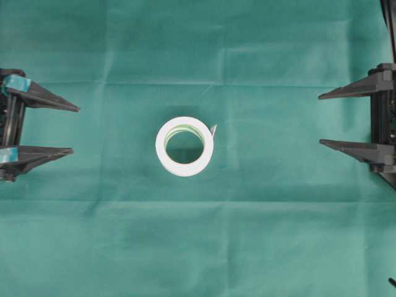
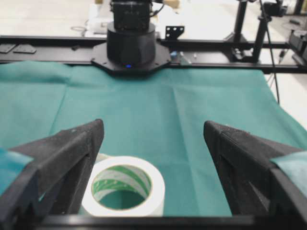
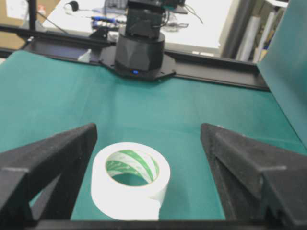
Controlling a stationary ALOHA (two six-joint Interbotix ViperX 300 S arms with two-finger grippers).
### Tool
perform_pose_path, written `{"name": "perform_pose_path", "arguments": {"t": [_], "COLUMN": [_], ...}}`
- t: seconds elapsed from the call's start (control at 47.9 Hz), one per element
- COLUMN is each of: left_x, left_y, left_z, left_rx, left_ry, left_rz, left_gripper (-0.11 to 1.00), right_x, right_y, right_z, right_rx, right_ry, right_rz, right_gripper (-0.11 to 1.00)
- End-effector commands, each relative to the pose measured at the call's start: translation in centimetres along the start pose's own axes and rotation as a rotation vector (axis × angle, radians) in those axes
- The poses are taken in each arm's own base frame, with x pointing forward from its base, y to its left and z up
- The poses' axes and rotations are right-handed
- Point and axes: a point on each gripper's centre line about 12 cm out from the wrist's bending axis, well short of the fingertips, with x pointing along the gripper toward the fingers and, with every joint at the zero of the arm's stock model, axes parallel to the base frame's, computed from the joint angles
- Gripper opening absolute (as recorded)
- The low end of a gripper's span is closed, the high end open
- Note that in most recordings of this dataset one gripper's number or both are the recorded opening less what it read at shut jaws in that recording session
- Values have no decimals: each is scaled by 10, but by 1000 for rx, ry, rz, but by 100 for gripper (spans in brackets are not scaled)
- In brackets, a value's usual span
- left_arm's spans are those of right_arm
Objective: Peel off the duct tape with your right arm.
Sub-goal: 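Move the left gripper open toward the white tape roll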
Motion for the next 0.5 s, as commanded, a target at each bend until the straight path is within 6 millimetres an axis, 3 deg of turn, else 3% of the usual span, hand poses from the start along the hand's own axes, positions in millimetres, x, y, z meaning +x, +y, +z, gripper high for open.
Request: {"name": "perform_pose_path", "arguments": {"t": [0.0,0.167,0.355,0.481], "left_x": [11,24,39,48], "left_y": [-1,-2,-6,-7], "left_z": [10,8,7,5], "left_rx": [0,0,3,3], "left_ry": [-29,-12,15,30], "left_rz": [-3,-8,-23,-24], "left_gripper": [98,98,98,98], "right_x": [2,2,0,-1], "right_y": [0,-1,-2,-2], "right_z": [3,3,-1,-5], "right_rx": [0,0,-2,-2], "right_ry": [-11,-18,-12,-3], "right_rz": [-1,-7,-9,-9], "right_gripper": [84,77,24,1]}}
